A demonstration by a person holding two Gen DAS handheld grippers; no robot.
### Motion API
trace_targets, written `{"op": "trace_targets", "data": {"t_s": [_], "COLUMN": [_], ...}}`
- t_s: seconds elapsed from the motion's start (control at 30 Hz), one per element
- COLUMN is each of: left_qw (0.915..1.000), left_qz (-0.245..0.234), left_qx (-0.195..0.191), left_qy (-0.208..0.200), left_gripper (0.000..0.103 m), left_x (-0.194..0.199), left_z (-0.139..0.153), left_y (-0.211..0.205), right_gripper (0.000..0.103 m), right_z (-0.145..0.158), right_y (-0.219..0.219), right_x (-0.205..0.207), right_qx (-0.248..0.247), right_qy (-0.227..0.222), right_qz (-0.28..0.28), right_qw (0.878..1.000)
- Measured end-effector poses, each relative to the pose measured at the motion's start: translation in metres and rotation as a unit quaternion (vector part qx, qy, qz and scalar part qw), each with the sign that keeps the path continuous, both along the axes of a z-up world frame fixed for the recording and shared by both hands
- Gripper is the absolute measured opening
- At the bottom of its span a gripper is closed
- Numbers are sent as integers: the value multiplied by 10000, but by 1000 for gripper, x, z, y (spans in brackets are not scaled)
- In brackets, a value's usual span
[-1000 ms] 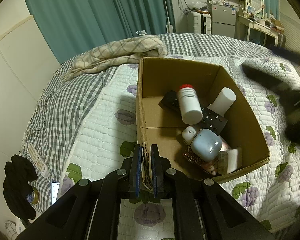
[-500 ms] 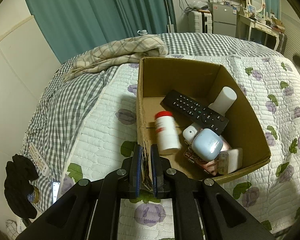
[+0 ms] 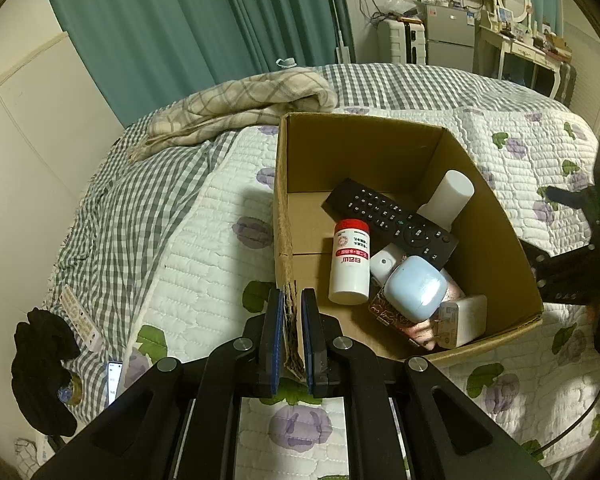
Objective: Organize rigid objects
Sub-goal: 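Grasp the white square charger with the right tool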
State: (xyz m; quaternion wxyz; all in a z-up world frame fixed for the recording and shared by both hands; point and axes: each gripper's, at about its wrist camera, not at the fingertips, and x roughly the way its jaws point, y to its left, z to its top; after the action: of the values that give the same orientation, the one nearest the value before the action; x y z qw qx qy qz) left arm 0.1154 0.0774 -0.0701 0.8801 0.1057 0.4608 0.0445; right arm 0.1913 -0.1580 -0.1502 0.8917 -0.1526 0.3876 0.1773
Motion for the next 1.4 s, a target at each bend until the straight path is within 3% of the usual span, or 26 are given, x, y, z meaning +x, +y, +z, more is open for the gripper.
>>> {"op": "trace_targets", "data": {"t_s": [0.2, 0.27, 0.6, 0.83, 1.17, 1.4], "left_qw": [10000, 10000, 10000, 10000, 9999, 9999], "left_qz": [15, 14, 10, 29, 31, 18], "left_qx": [0, 26, -2, 29, 82, 68], "left_qy": [16, 20, 58, 78, 93, 98], "left_gripper": [8, 8, 8, 8, 8, 8], "left_x": [1, 1, 1, 3, 4, 4], "left_z": [-1, -2, -1, -3, -3, -2], "left_y": [1, 0, 0, -1, -3, -4], "right_gripper": [101, 96, 84, 78, 70, 70], "right_z": [-22, -25, -33, -45, -48, -28], "right_y": [1, 2, 12, 22, 30, 16], "right_x": [19, 24, 34, 48, 44, 33], "right_qx": [205, 231, 415, 270, 40, 52], "right_qy": [445, 545, 805, 950, 695, 167], "right_qz": [44, 103, 819, 1286, 1480, 1032], "right_qw": [9988, 9982, 9925, 9868, 9865, 9945]}}
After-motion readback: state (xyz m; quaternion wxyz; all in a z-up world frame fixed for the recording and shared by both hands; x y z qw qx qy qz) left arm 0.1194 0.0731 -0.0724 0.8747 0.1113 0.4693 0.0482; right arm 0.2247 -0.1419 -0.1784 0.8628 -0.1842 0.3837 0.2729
